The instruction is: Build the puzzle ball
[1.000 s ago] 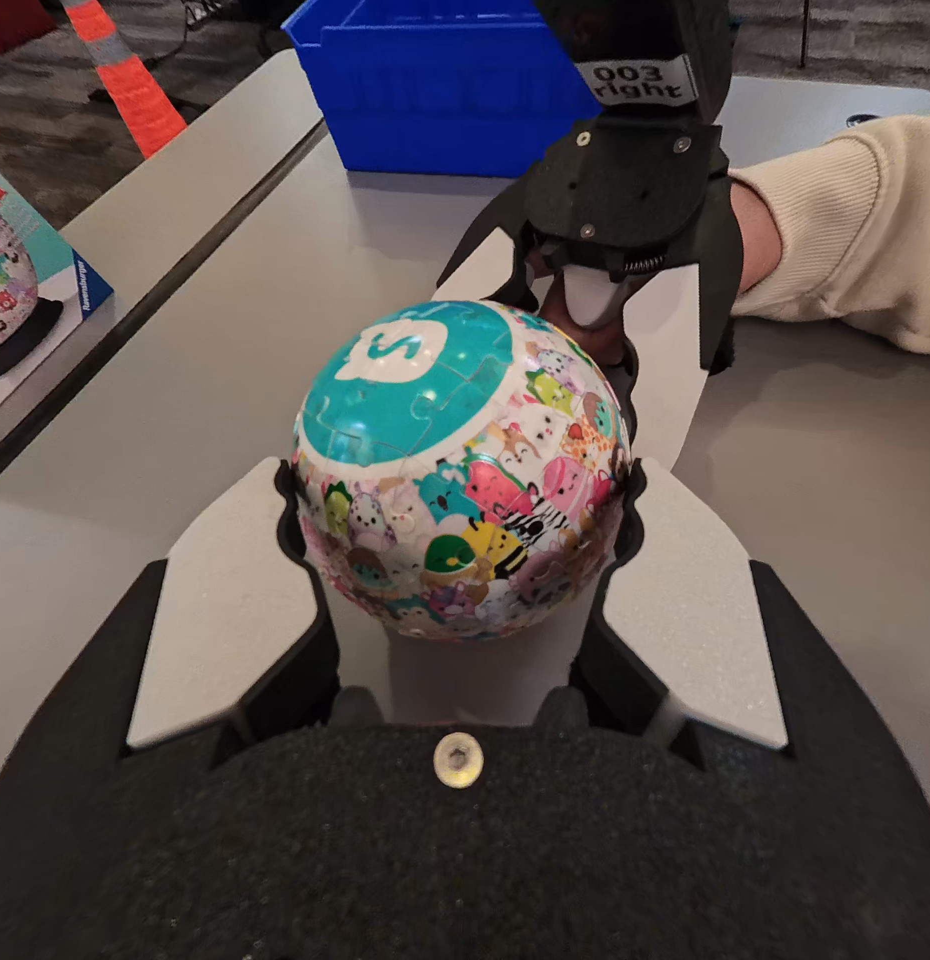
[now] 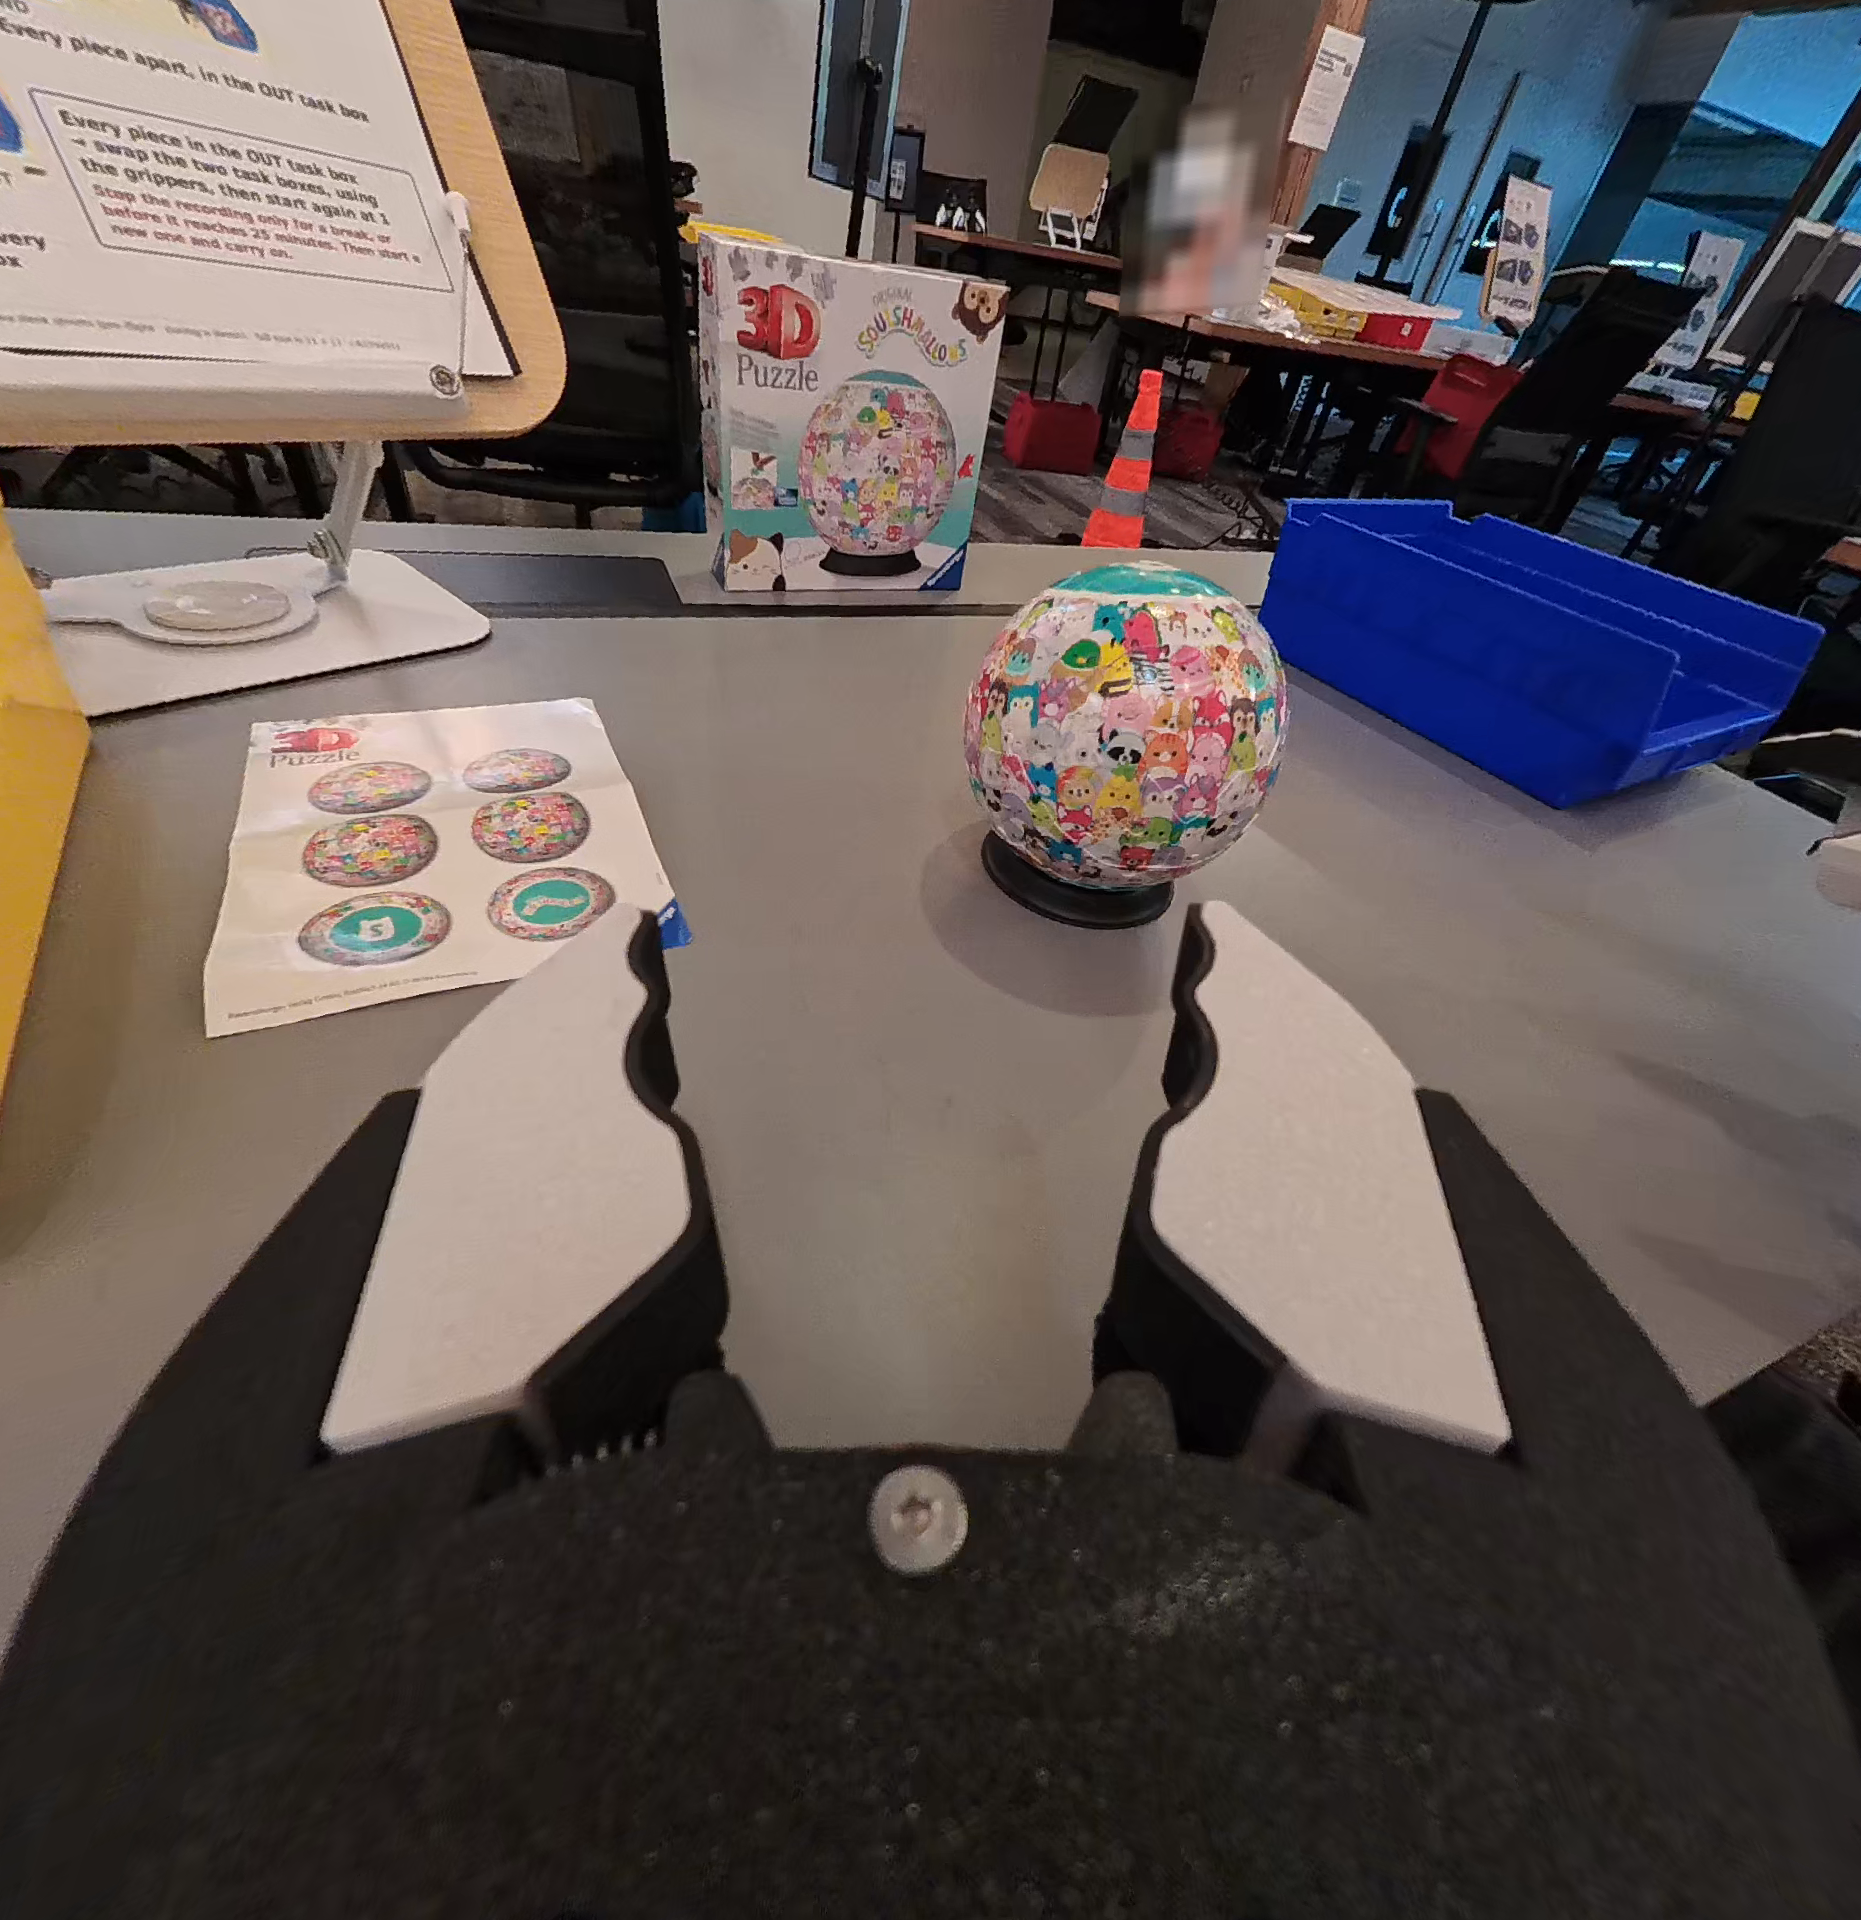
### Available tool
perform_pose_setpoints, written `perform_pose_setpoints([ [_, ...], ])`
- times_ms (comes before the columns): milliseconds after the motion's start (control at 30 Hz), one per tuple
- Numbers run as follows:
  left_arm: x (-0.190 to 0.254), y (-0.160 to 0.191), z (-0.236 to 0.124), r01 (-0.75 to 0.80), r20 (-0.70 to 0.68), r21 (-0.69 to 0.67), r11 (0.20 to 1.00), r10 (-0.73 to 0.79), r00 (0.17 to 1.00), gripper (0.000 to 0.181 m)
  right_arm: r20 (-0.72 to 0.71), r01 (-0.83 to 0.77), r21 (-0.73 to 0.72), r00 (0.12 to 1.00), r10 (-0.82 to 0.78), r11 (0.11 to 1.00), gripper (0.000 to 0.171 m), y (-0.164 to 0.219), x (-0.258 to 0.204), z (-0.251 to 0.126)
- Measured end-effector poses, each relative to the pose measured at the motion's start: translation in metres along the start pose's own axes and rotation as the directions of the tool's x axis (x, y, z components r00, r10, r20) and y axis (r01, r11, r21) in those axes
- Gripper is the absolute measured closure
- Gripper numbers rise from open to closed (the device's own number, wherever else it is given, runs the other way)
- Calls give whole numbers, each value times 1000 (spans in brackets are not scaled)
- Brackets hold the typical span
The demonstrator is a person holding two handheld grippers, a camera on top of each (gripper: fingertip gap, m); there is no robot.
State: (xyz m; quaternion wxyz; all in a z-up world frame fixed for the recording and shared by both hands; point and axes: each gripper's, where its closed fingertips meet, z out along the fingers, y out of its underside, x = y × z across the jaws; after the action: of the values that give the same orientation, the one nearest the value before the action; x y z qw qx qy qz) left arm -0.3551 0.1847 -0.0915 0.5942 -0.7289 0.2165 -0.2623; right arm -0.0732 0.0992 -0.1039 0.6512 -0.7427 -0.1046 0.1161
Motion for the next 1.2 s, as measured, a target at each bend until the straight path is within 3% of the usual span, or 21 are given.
perform_pose_setpoints([
  [500,6,4,-1,-59,-4,-20,998,59,998,94,35,18,-32,999,-17,999,90,6,-7,2],
  [633,7,6,-1,-51,-11,-31,998,51,999,98,87,43,-66,996,-37,997,115,11,-16,4],
  [667,9,7,0,-46,-27,-37,998,45,999,99,119,47,-77,992,-37,996,131,12,-20,5],
  [700,14,8,1,-48,-54,-45,998,45,997,102,178,54,-88,983,-37,995,162,11,-26,7],
  [733,19,10,3,-57,-88,-56,997,52,995,106,234,63,-101,971,-38,993,171,9,-31,12],
  [800,30,11,10,-67,-150,-71,995,56,987,122,292,124,-182,954,-67,975,171,6,-30,29],
  [833,37,12,15,-74,-191,-78,994,58,980,120,333,159,-236,940,-73,959,171,5,-30,39],
  [967,67,17,49,-126,-348,-180,976,56,936,91,446,232,-310,892,-75,922,171,-20,-27,94],
  [1133,70,10,109,-319,-372,-210,924,227,900,79,494,409,-360,846,-201,839,171,-37,-20,155],
  [1200,69,7,132,-341,-391,-225,913,236,890,73,535,396,-373,831,-154,839,171,-44,-21,170],
])
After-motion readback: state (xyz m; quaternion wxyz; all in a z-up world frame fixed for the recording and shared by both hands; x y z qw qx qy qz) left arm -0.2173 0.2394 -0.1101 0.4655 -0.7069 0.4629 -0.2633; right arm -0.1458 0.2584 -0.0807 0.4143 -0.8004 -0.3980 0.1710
